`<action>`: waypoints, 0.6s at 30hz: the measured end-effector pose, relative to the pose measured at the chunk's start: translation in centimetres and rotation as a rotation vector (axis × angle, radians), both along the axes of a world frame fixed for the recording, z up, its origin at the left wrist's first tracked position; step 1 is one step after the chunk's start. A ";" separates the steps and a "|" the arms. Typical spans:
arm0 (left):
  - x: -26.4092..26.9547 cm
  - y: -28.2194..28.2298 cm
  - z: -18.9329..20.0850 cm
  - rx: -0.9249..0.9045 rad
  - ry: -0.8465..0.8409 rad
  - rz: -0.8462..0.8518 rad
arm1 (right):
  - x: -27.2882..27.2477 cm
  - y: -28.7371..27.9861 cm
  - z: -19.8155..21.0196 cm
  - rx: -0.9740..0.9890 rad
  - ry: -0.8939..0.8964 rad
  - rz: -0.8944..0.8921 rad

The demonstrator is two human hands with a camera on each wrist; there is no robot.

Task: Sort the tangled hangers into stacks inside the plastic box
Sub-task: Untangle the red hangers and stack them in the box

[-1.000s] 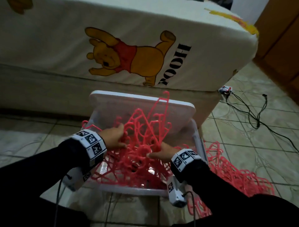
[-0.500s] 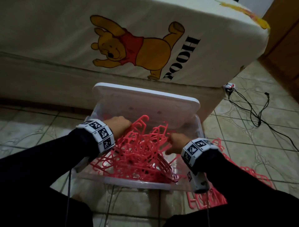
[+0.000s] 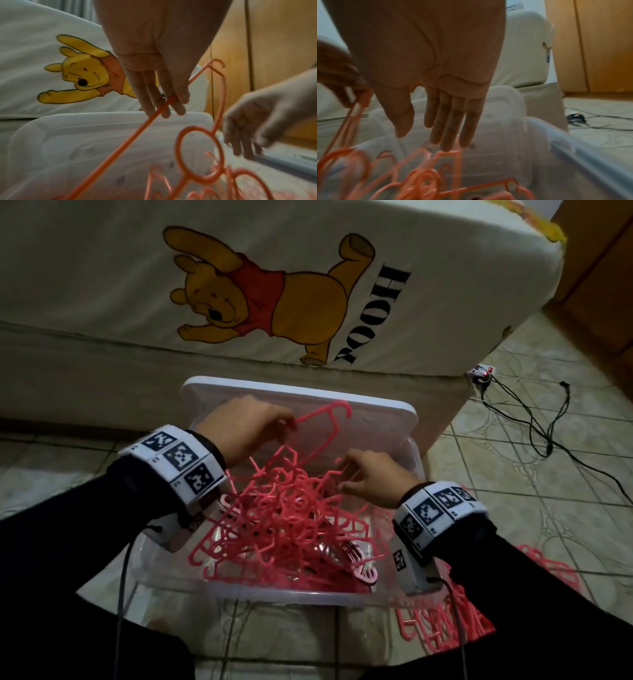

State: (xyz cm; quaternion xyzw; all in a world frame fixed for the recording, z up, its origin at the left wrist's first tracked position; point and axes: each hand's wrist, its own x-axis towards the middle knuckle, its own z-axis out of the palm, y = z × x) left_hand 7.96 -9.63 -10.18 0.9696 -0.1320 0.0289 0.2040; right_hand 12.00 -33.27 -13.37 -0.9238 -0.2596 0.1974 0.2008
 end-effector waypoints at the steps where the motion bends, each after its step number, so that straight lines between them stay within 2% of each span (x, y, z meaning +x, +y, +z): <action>1: 0.1 0.1 0.2 -0.042 -0.007 0.009 | -0.3 0.3 0.1 0.008 0.009 0.021; 8: 0.5 -0.2 -0.1 -0.424 0.038 0.087 | -1.2 1.6 -0.1 0.044 0.020 0.001; 12: 0.2 0.3 -0.4 -0.441 0.094 0.106 | -1.4 2.1 -0.1 0.161 0.093 -0.058; 16: 0.0 0.5 -0.4 -0.451 0.123 0.099 | -1.2 2.6 0.0 0.072 0.137 0.066; 18: -0.2 0.7 -0.2 -0.384 0.099 0.098 | -1.1 2.7 0.0 0.054 0.128 0.072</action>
